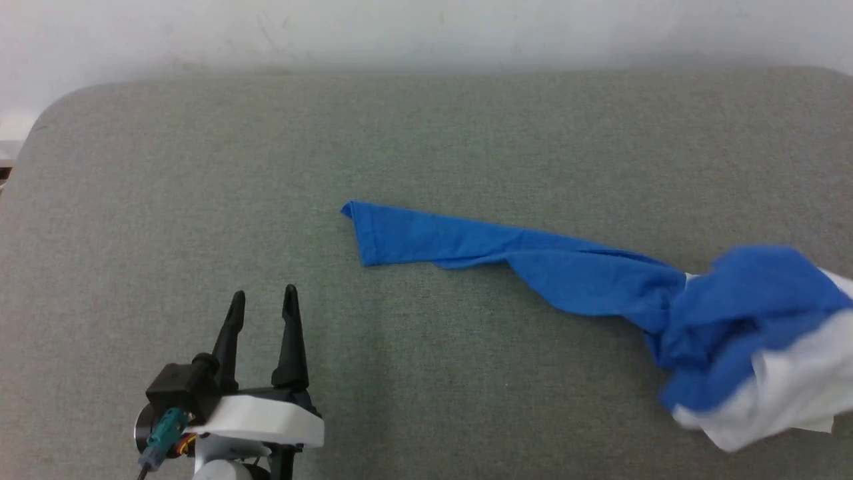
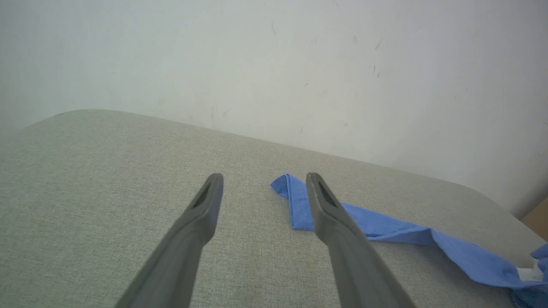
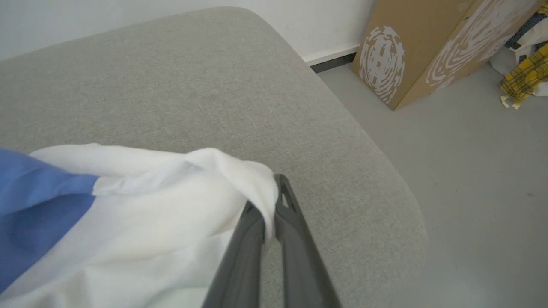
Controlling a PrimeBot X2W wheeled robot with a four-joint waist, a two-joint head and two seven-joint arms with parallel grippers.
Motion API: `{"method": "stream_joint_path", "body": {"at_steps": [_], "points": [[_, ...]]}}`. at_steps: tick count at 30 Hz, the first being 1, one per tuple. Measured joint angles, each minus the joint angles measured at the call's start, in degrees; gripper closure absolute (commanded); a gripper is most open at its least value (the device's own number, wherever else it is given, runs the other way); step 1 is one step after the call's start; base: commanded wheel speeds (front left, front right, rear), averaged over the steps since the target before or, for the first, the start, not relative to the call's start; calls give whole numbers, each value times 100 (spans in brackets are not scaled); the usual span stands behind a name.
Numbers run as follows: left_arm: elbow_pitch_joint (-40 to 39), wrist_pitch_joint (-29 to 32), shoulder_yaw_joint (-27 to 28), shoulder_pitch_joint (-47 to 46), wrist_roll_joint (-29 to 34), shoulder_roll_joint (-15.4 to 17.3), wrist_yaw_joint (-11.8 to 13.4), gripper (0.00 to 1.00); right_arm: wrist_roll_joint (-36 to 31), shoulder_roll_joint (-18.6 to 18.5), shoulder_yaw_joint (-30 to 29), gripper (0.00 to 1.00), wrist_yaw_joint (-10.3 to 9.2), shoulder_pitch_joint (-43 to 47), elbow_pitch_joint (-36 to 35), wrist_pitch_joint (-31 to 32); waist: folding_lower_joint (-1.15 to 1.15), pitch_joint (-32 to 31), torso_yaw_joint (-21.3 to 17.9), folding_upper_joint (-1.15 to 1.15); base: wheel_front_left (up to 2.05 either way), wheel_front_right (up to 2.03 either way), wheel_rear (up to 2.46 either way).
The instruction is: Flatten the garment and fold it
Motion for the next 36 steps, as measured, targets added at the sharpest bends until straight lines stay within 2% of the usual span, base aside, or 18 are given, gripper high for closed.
{"method": "stream_joint_path", "body": {"at_steps": [3,4,5,6,13,19,23,28,36], "points": [[12,0,45,-2,46,1,-2,0,-147,118,-431,100,0,160,307,-153,0,-1,-57,0,0,0,0],[19,0,59,-2,56,1,-3,0,-192,161,-486,84,0,181,386,-213,0,-3,-76,0,0,0,0],[24,0,69,-2,59,0,-8,0,-220,208,-505,52,0,188,458,-290,0,-6,-95,0,0,0,0],[31,0,79,-2,79,0,-10,0,-222,274,-500,0,-1,187,515,-393,0,-10,-112,0,0,0,0],[90,0,118,6,97,0,-52,0,-145,560,-248,0,0,278,326,-1540,0,-139,-189,0,0,0,0],[127,0,146,129,97,1,-70,0,-22,801,310,0,-4,800,-560,-2321,0,-363,-257,0,0,0,0],[186,0,59,171,181,1,-147,0,-23,1039,946,0,-5,1151,-1401,-2437,0,-487,-356,0,0,0,0],[439,0,-326,8,298,2,-283,0,-105,1201,1806,0,-5,1557,-2361,-2340,-1,-553,-489,0,0,0,0],[1459,123,-1045,-1135,400,-1,-446,0,-143,1281,2950,0,-5,1709,-3296,-2124,0,-370,-730,0,0,0,0]]}}
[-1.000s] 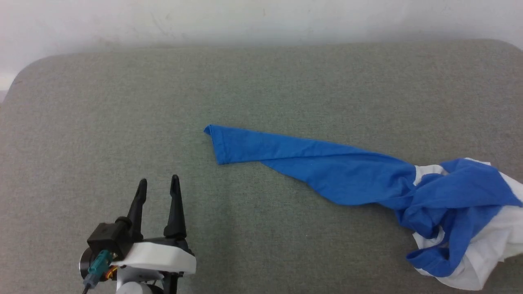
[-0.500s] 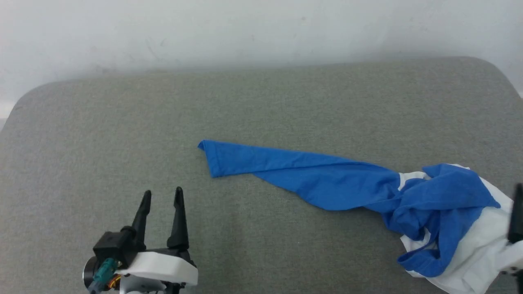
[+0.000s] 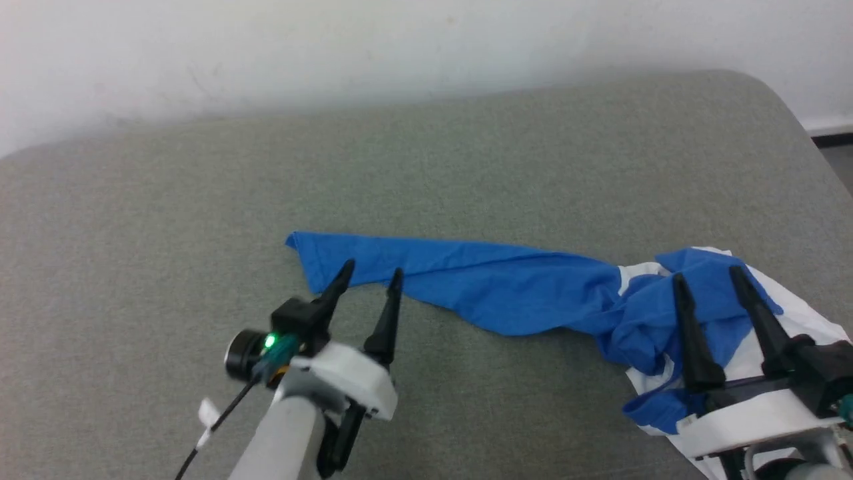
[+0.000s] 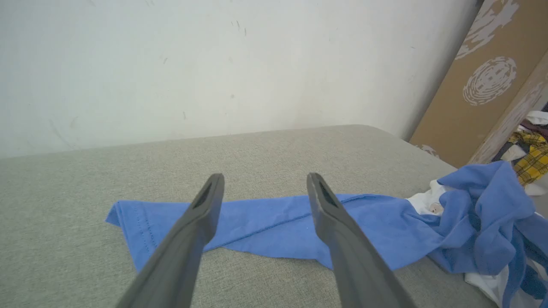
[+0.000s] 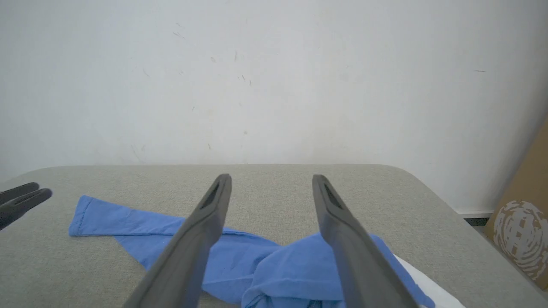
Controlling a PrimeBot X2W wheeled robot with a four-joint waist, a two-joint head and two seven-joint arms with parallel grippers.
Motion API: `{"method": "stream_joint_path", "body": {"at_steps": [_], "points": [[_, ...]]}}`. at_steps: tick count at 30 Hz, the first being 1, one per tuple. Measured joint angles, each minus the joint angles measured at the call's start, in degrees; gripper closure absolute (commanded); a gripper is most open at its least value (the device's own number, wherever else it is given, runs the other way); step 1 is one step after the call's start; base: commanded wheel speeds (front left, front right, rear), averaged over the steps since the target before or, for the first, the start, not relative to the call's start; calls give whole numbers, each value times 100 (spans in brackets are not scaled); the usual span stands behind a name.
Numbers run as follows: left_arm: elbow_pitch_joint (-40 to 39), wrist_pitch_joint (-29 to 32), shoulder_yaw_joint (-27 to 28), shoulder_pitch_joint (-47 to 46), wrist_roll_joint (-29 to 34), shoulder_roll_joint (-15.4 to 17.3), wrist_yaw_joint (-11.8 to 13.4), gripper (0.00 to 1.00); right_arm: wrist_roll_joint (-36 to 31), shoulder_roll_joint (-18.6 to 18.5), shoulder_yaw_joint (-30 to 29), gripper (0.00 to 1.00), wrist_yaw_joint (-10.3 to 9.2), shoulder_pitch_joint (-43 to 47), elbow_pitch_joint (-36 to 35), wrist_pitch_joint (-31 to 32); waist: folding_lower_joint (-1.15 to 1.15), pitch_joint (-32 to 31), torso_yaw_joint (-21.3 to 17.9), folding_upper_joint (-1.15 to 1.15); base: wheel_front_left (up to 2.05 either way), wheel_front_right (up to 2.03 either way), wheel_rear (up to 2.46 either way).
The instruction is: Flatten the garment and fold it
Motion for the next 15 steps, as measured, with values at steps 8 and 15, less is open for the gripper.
{"method": "stream_joint_path", "body": {"at_steps": [8,15], "points": [[1336,969,-759,-1449,168,0,-221,0,27,-7,570,0,0,25,-347,100,1,341,-290,0,0,0,0],[2618,2241,-1480,-2298,185,0,-413,0,135,-14,815,0,0,16,-361,132,1,647,-555,0,0,0,0]]}}
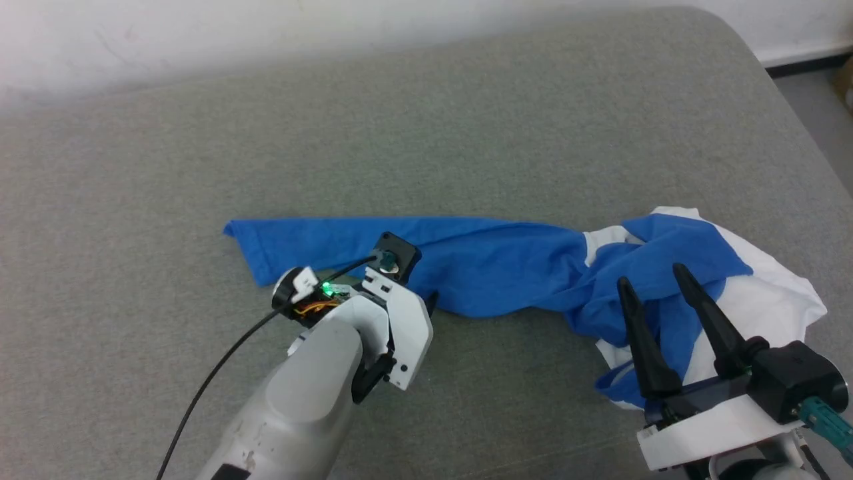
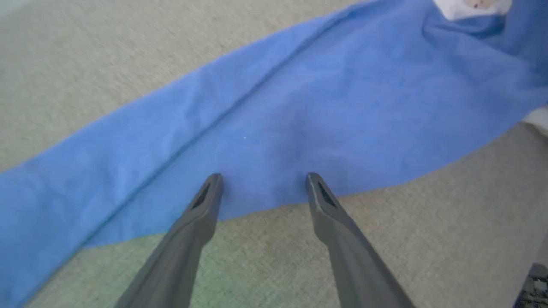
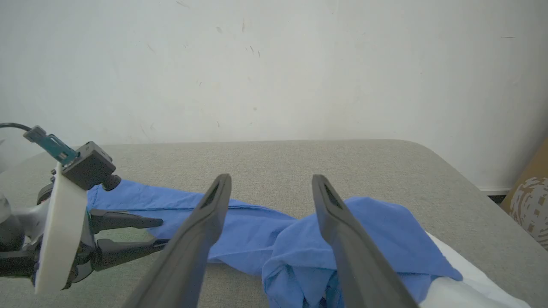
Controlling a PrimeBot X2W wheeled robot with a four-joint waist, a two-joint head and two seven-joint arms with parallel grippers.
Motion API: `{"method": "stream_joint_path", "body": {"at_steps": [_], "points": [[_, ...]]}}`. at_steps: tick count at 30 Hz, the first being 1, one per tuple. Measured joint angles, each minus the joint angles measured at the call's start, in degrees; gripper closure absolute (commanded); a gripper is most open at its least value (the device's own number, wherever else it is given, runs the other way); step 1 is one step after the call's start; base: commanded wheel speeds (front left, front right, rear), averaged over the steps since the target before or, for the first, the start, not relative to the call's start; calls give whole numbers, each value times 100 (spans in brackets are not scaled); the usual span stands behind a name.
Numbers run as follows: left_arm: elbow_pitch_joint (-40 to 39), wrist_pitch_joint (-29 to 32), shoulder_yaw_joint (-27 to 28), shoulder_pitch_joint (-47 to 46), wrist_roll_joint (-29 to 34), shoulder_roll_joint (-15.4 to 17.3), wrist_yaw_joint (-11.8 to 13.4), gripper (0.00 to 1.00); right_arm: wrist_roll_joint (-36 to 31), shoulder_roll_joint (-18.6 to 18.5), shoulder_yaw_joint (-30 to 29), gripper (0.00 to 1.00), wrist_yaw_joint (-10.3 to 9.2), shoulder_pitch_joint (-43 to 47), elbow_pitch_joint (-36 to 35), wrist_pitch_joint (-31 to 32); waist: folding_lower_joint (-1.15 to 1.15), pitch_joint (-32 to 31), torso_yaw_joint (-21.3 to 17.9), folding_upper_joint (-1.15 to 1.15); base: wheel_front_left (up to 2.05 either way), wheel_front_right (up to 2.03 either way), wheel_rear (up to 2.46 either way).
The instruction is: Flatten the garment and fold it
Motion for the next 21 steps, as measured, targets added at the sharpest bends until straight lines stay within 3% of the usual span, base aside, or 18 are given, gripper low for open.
{"method": "stream_joint_path", "body": {"at_steps": [7,9,13,18,21], "points": [[632,1337,-876,-726,-545,-3,-4,3,92,19,8,0,0,-50,71,-32,-1,217,-176,0,0,0,0],[645,1648,-1151,-874,-799,11,1,96,94,33,-9,0,0,-58,90,-35,-2,257,-206,0,0,0,0],[571,1869,-1543,-1028,-1300,41,1,100,132,68,-52,0,0,-58,130,-40,-1,284,-215,0,0,0,0],[525,984,-1539,-1025,-1365,243,-37,100,160,93,-138,0,0,-44,175,-41,0,203,-136,0,0,0,0],[404,439,-1306,-1035,-1404,516,146,100,192,101,-188,0,0,4,179,-32,0,120,-65,0,0,0,0]]}}
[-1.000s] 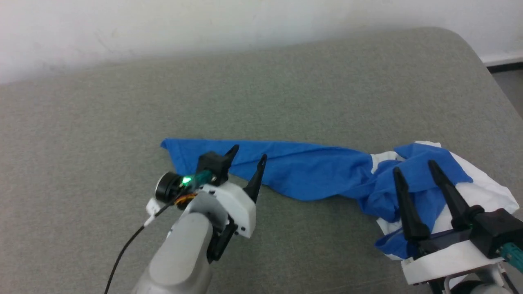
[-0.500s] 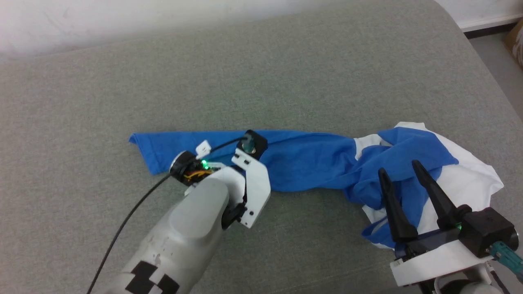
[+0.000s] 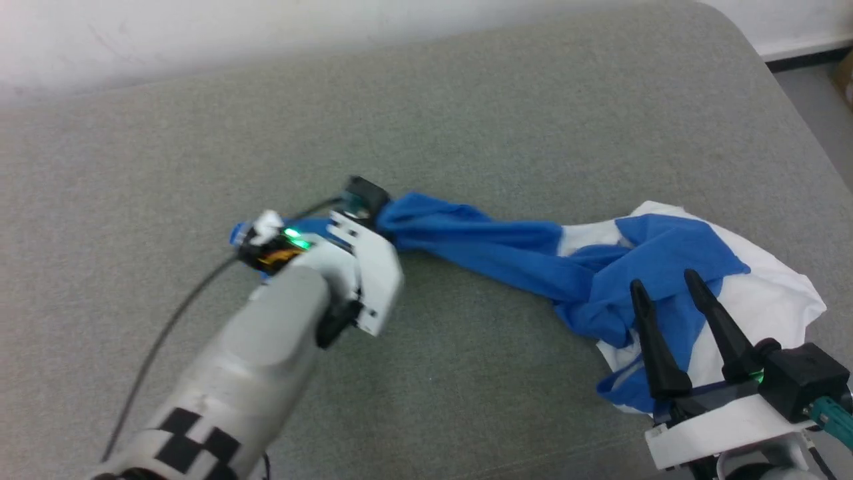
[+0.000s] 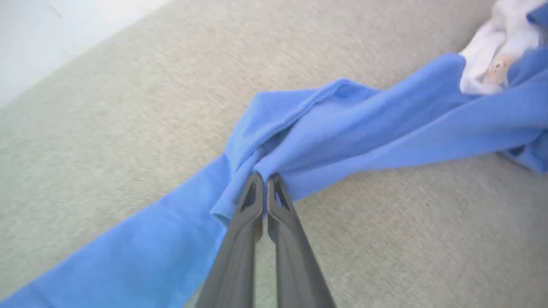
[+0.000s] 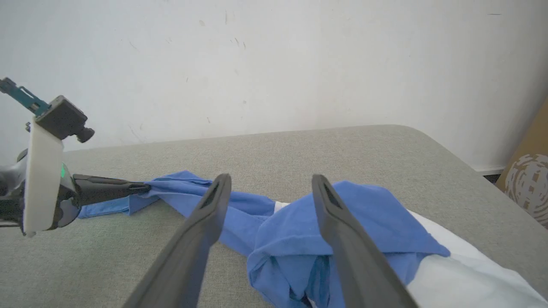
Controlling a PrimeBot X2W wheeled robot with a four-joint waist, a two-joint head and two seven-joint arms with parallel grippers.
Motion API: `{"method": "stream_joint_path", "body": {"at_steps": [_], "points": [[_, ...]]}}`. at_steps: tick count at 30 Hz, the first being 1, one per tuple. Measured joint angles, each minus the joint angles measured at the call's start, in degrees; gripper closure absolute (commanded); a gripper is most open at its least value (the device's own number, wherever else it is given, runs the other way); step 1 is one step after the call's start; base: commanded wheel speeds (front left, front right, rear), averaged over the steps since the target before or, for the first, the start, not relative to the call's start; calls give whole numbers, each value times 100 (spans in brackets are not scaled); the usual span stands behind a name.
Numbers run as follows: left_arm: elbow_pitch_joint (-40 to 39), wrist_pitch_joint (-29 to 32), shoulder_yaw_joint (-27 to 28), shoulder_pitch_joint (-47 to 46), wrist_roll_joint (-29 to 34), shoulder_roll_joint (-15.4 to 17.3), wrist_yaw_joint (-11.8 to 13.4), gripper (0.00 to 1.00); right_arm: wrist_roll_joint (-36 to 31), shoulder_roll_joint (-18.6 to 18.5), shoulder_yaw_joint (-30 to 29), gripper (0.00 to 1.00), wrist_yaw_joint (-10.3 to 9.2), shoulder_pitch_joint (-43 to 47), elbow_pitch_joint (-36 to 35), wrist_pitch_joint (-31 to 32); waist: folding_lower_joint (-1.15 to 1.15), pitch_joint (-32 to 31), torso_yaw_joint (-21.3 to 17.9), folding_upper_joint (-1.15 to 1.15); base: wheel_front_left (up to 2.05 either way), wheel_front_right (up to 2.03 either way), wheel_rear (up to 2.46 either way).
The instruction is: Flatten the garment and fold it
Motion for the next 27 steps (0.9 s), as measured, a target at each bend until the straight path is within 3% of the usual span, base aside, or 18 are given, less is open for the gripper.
{"method": "stream_joint_path", "body": {"at_steps": [8,14,17,20,21,22,27], "points": [[-905,-635,945,325,-436,1149,714,100,-1,13,-177,0,0,252,-45,107,-1,-269,241,0,0,0,0],[-1995,-532,1848,1739,-1053,2064,1637,100,57,19,-257,0,0,342,-112,158,-1,-395,491,0,0,0,0],[-2481,-490,2281,2674,-1415,2345,2054,100,75,22,-269,0,0,359,-119,197,-1,-437,593,0,0,0,0],[-2889,-649,2483,3433,-1630,2360,2230,100,86,22,-270,0,0,363,-123,201,-1,-447,681,0,0,0,0],[-3000,-712,2512,3598,-1682,2329,2242,82,87,23,-261,0,0,362,-123,202,-1,-446,707,0,0,0,0],[-3111,-832,2550,3726,-1728,2267,2282,0,87,22,-255,0,0,362,-121,211,-1,-447,728,0,0,0,0],[-3596,-1897,2616,4044,-1621,1907,2328,0,79,22,-229,0,0,364,-116,290,-1,-540,784,0,0,0,0]]}}
